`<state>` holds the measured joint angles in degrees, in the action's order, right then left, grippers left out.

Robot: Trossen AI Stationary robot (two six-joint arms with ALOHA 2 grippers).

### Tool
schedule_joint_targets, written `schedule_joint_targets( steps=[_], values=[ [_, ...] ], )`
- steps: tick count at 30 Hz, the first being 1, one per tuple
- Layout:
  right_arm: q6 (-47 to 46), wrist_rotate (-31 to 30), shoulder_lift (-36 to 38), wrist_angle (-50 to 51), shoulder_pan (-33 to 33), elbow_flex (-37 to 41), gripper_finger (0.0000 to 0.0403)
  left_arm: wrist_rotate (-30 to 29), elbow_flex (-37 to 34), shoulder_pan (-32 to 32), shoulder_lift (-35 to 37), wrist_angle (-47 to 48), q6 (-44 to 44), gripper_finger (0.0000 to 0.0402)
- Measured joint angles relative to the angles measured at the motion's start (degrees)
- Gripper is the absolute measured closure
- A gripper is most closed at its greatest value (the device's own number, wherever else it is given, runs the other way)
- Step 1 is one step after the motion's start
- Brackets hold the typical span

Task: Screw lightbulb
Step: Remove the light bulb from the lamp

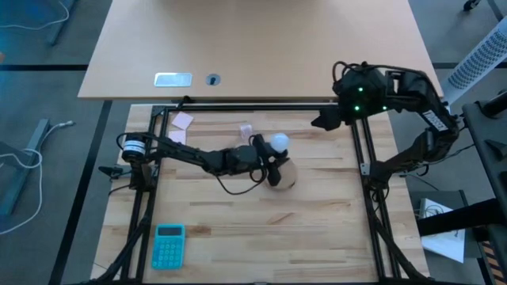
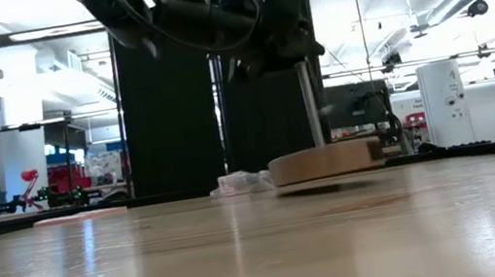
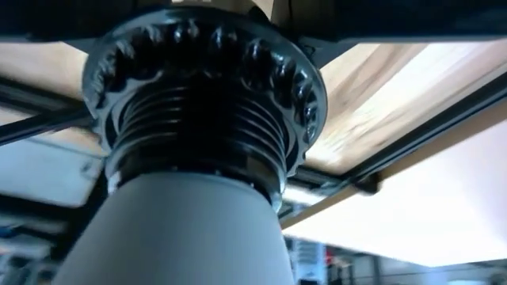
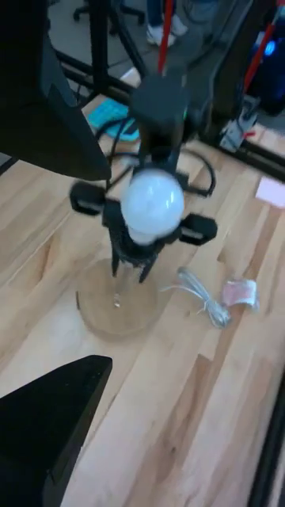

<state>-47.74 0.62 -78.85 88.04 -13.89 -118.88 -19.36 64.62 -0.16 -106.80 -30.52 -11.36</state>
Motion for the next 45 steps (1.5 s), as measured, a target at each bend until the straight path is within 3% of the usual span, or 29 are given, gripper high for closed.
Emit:
schedule_joint_targets(
  steps=[9, 23, 34, 45],
  values=[
    [-2.6, -0.1, -0.2, 0.0, 0.6, 0.0, 0.0028, 0.9, 0.3, -1.5, 0.0, -0.6, 0.6, 0.0241],
    [-4.8, -3.6, -0.2, 0.3, 9.1, 0.0, 0.0028, 0.7, 0.4, -1.8, 0.0, -0.3, 5.2, 0.0186],
    [-4.7, -4.2, -0.2, 0.4, 9.5, 0.0, 0.0028, 0.7, -0.2, -2.1, 0.0, -0.1, 6.4, 0.0142],
    [-0.6, -6.7, -0.1, 1.9, 9.5, 0.5, 0.0028, 0.1, -5.7, -4.4, 0.6, -3.2, 4.8, 0.0118]
  ],
)
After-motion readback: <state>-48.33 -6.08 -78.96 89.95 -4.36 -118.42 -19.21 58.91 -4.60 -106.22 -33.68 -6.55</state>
